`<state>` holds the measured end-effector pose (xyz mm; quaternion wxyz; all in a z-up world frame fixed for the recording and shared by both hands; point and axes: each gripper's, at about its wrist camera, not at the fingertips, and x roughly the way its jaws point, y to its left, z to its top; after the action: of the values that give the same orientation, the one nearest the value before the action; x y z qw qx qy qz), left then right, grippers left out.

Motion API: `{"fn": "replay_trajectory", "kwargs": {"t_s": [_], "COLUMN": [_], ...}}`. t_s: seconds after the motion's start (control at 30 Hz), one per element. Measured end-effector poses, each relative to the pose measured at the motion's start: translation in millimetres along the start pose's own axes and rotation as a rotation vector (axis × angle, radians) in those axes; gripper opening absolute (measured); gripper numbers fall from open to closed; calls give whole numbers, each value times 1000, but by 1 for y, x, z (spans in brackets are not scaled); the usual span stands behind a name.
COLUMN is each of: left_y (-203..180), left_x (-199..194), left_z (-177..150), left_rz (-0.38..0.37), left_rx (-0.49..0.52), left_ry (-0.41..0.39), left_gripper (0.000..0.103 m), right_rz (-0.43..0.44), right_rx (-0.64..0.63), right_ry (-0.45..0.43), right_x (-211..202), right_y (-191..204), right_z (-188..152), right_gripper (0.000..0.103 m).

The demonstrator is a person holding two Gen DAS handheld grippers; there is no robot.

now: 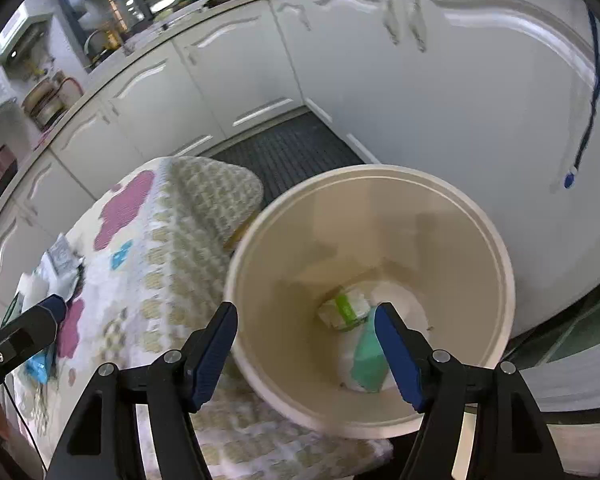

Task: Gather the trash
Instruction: 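Carry towel and bottle to the beige bin and open both tools over it, then move both open tools back over the trash on the table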

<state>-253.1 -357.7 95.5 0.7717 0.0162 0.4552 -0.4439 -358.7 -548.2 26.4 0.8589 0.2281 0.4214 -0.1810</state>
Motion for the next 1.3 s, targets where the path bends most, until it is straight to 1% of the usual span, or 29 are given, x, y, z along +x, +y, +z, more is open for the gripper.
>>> {"fn": "replay_trajectory", "kwargs": {"t_s": [0.13,0.2,0.3,0.6,0.7,0.73,0.87,1.0,1.2,1.3], "left_y": [13,21,30,48,55,57,68,79,91,102], "left_x": [-23,-32,-43,-75,-85,-88,-97,-108,-124,-139], "left_z": [-11,-16,-22,-34,-38,-39,-44,-49,-57,-64], "left_rz": [57,83,119,195,220,225,238,250,256,254], "left_rx": [3,1,-7,-16,-21,-24,-44,-69,-98,-119], "left_ry": [-37,-55,-77,-141,-159,-164,-177,-190,-205,-220], "left_gripper": [49,49,50,50,52,55,58,63,63,63], "right_rz": [13,23,24,47,58,64,79,95,115,131], "right_rx": [-50,-69,-106,-166,-186,-197,-225,-249,-277,-296], "right_ry": [-23,-36,-57,-96,-101,-105,-107,-103,-97,-93], "right_x": [-11,-16,-24,-39,-42,-44,-46,-47,-48,-49], "right_y": [24,35,51,94,106,111,127,141,158,167], "right_z": [-4,-5,-8,-14,-15,-16,-20,-23,-28,-31], "right_gripper": [71,75,75,76,78,79,79,79,79,79]}}
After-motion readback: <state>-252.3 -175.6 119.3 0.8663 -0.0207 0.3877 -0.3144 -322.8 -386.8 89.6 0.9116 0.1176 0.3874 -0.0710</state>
